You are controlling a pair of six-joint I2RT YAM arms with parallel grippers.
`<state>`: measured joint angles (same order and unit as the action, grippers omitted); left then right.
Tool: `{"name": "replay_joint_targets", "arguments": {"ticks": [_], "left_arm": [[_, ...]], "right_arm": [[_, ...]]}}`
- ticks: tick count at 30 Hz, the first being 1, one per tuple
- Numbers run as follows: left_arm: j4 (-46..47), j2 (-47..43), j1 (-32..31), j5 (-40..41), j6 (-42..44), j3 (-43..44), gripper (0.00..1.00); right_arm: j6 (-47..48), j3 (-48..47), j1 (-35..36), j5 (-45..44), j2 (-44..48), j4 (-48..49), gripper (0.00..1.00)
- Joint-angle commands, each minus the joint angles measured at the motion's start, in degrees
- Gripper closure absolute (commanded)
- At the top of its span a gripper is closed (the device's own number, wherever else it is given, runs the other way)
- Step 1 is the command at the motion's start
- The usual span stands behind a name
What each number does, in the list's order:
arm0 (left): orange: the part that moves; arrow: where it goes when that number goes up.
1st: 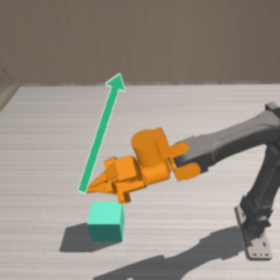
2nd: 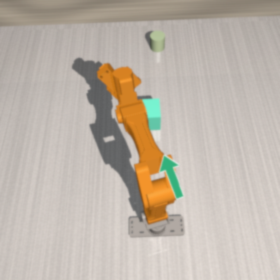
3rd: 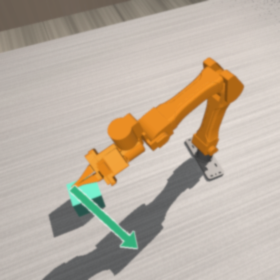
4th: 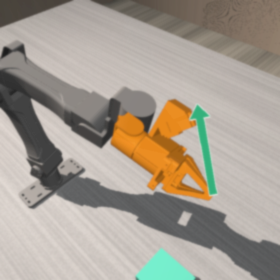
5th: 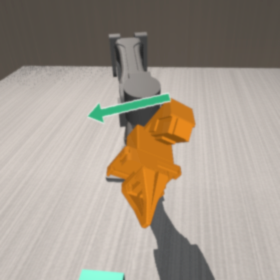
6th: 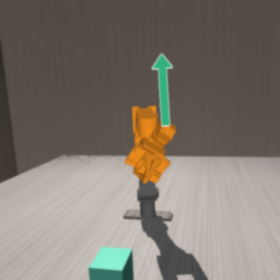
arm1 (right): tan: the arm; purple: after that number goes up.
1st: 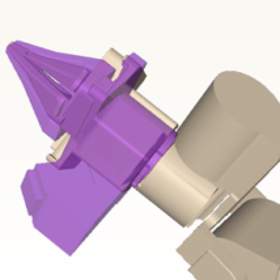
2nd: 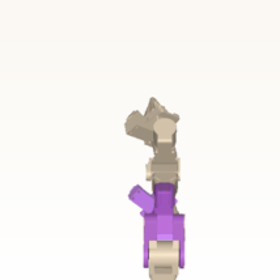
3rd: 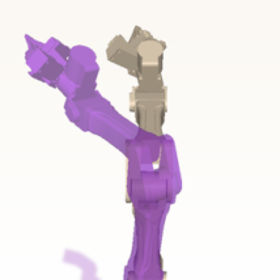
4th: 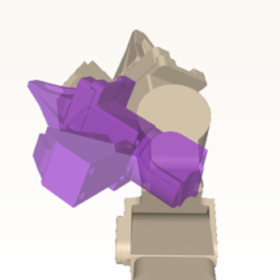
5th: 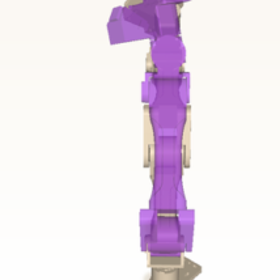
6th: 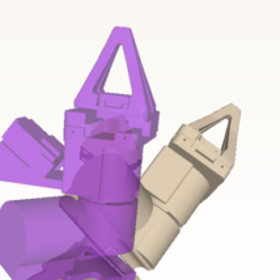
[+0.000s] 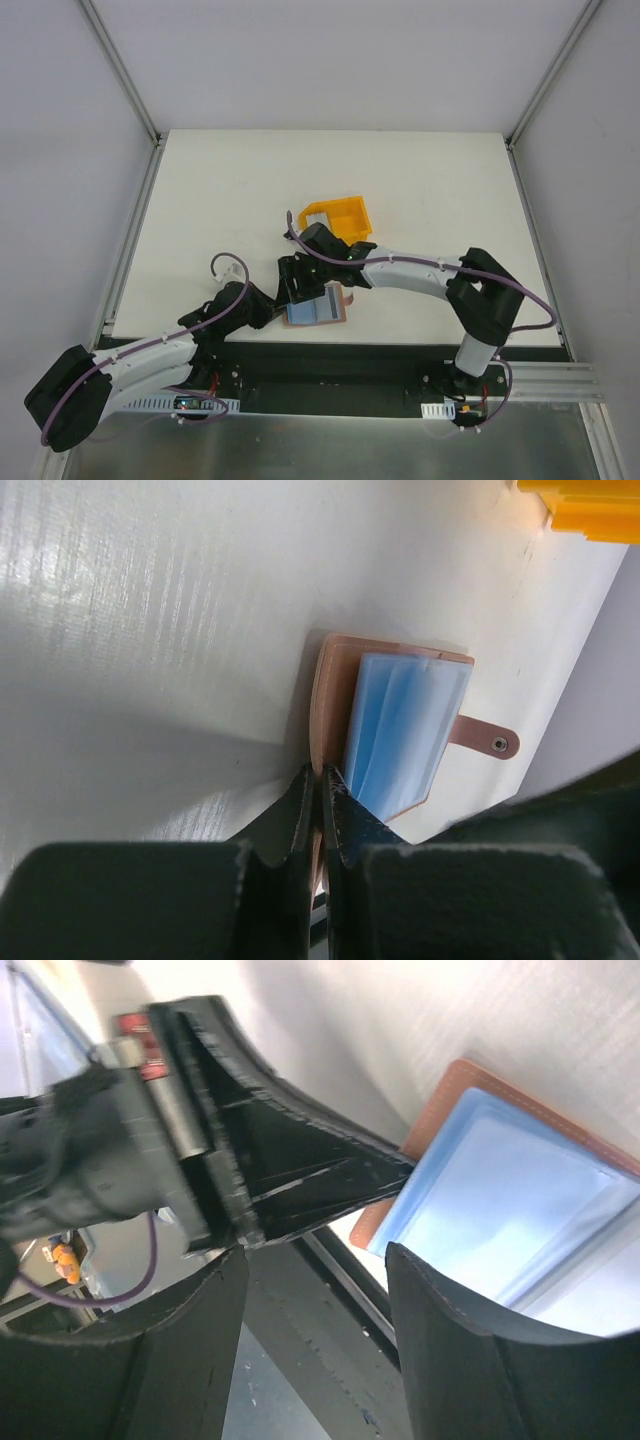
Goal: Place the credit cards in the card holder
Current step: Turn over the card slot in the card holder.
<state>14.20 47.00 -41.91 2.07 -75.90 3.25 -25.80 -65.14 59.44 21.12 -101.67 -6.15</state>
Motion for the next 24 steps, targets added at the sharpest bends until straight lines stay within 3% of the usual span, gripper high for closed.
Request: {"name": "replay_joint_targets", "arguments": {"ticks": [1,7,9,12,18,24], "left_arm": [[-0.7,-0.9,0.1,2.3,-1.4,-2.8,1.00],[-1.5,-1.3,0.1,2.5,0.1,-2.7,1.00],[-1.7,-1.1,0.1,2.5,0.7,-2.1,1.00],[-1.7,-0.6,0.1,3.1,0.7,-1.5,1.00],[-1.8,1.7,0.1,3.6,1.8,1.0,1.00],[-1.8,3.1,0.2,2.2,3.3,2.1,1.00]], "right_arm": [[3.6,-1.3,-0.8,0.8,9.8,1.8,0.40],[8.5,-0.3,-4.8,-7.4,16.9,-4.6,0.36],[9.8,-3.0,-7.6,-12.3,16.9,-11.4,0.35],[13.7,-6.1,-11.7,-15.7,15.5,-14.2,0.31],[17.0,-17.2,-20.1,-13.6,4.6,-17.8,0.27],[17.6,-29.3,-23.8,-9.0,-8.4,-21.8,0.25]]}}
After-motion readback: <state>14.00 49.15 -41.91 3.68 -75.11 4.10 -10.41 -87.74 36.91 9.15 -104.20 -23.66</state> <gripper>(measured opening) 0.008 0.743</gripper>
